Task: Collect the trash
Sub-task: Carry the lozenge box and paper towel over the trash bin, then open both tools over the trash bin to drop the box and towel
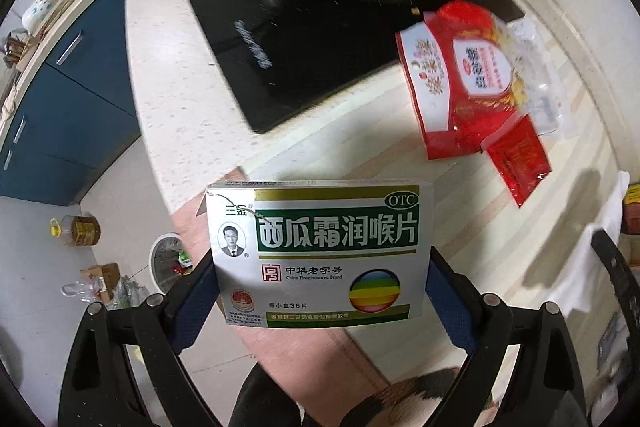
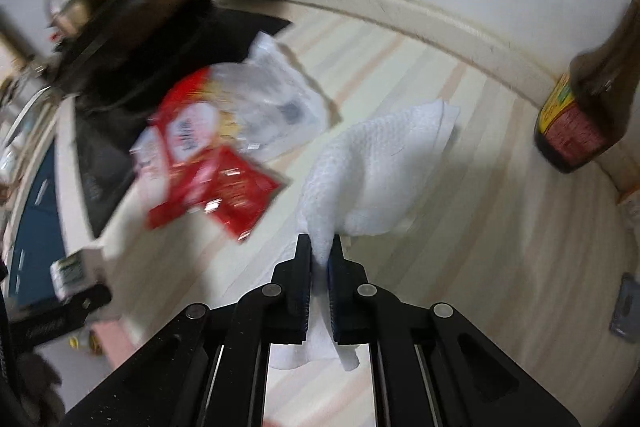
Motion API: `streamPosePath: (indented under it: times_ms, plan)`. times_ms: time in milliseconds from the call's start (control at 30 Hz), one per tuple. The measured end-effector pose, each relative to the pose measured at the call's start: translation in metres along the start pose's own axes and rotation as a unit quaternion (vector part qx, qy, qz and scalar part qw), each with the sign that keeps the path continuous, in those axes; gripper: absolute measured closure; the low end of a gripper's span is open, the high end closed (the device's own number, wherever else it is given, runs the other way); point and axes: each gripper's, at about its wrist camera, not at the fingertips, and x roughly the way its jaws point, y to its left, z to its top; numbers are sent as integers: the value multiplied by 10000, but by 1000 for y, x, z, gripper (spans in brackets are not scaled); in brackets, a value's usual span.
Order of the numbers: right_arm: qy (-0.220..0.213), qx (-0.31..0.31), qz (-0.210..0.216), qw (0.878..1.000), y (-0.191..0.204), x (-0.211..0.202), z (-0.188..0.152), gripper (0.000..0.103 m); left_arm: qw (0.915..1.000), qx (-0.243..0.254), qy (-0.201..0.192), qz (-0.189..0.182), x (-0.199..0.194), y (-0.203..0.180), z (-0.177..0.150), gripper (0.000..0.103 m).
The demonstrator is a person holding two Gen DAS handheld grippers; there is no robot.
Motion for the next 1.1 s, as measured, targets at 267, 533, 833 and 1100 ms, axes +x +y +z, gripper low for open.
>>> streamPosePath:
  times_ms: [267,533,833,1100]
  plan:
    - [-139,-870,785,9930,95,-63,-33,96,9968,-427,-619,-256,-42,89,-25,8]
    - [94,-1768,1618,9708,237,-72,-98,96,9905,-1246,-578,-70,-40,236,-94,8]
    - [1321,-2857,1958,9287,408,48,-264,96,9604,-2706,550,370,101,428,-208,8]
    - [2667,-2781,2185,8965,477,260,-392,96,9282,-3523,1193,-120,291,540,-257,8]
